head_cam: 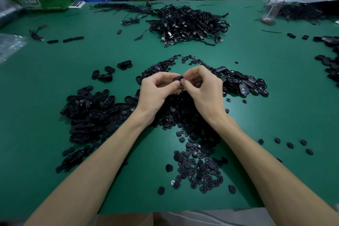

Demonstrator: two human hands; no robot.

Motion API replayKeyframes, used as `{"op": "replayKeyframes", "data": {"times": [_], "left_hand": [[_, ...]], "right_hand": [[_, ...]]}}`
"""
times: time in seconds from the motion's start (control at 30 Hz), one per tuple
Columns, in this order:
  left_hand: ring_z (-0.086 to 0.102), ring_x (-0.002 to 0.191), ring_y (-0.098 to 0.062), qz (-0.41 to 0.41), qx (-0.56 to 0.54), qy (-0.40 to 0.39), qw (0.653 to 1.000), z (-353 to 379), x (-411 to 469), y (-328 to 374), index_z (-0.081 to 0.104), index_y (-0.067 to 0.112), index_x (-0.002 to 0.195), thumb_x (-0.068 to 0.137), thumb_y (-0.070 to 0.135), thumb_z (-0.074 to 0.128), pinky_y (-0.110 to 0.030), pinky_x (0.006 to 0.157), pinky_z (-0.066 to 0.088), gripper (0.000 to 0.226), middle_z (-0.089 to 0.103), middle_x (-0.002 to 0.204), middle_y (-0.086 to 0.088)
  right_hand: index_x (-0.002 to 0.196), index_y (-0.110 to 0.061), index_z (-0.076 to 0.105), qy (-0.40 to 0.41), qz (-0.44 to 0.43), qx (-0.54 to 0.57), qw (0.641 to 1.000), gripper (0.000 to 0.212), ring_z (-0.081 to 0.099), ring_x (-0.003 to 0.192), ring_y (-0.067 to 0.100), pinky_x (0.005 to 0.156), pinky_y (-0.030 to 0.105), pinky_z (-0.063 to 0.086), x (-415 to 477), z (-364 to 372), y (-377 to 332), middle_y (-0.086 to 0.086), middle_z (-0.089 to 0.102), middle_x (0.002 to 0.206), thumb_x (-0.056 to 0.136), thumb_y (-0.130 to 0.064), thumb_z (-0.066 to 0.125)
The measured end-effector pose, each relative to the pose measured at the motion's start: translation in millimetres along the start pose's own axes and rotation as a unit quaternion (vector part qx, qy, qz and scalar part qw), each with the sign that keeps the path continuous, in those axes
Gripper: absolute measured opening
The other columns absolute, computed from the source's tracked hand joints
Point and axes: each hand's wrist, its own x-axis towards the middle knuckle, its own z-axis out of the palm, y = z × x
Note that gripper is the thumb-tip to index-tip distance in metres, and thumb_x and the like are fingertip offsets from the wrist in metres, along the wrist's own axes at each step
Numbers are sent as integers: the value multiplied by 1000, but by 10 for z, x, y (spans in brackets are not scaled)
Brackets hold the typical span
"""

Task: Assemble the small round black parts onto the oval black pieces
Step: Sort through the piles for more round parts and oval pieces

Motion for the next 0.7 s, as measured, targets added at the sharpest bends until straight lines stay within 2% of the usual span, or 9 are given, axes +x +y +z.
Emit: {"op": "replayKeyframes", "data": {"times": [0.17, 0.3, 0.47, 0.6, 0.7], "left_hand": [[78, 90, -26, -6, -9, -13, 1000, -13, 3, 1, 73, -1, 110, 91, -3, 73, -29, 83, 61, 19, 79, 97, -15], [78, 89, -25, 0, 1, -24, 1000, -8, 5, -6, 73, 1, 109, 92, -3, 72, -29, 83, 61, 18, 79, 97, -15], [77, 88, -27, 5, -7, -36, 999, -18, 9, 5, 72, 4, 108, 95, -3, 69, -30, 83, 61, 16, 79, 98, -16], [77, 88, -30, 7, -12, -48, 999, -26, 4, 10, 69, -1, 114, 97, -3, 66, -32, 82, 61, 17, 78, 99, -19], [77, 85, -29, 10, 1, -47, 999, -29, -1, 11, 68, -4, 115, 97, -4, 65, -33, 81, 61, 17, 77, 98, -21]], "right_hand": [[94, -13, 72, 4, -4, -10, 1000, 8, 65, 81, 5, 72, 13, 50, 4, -8, 8, -4, 71, 88, 90, -7, 75], [92, -14, 73, 3, -19, -29, 999, 9, 63, 82, 8, 74, 11, 47, 1, -19, 0, 3, 69, 91, 89, -7, 76], [93, -13, 72, 15, -20, -14, 1000, 12, 57, 79, 3, 74, 9, 43, 5, -19, 1, 4, 66, 93, 86, -8, 80], [104, -14, 70, 2, 24, 27, 999, 24, 60, 82, 7, 76, 13, 45, 42, -52, 38, 0, 67, 96, 84, -17, 84], [92, -12, 73, -32, 67, 79, 994, 18, 65, 76, 7, 74, 23, 53, 69, -70, 60, -1, 73, 84, 81, -16, 87]]}}
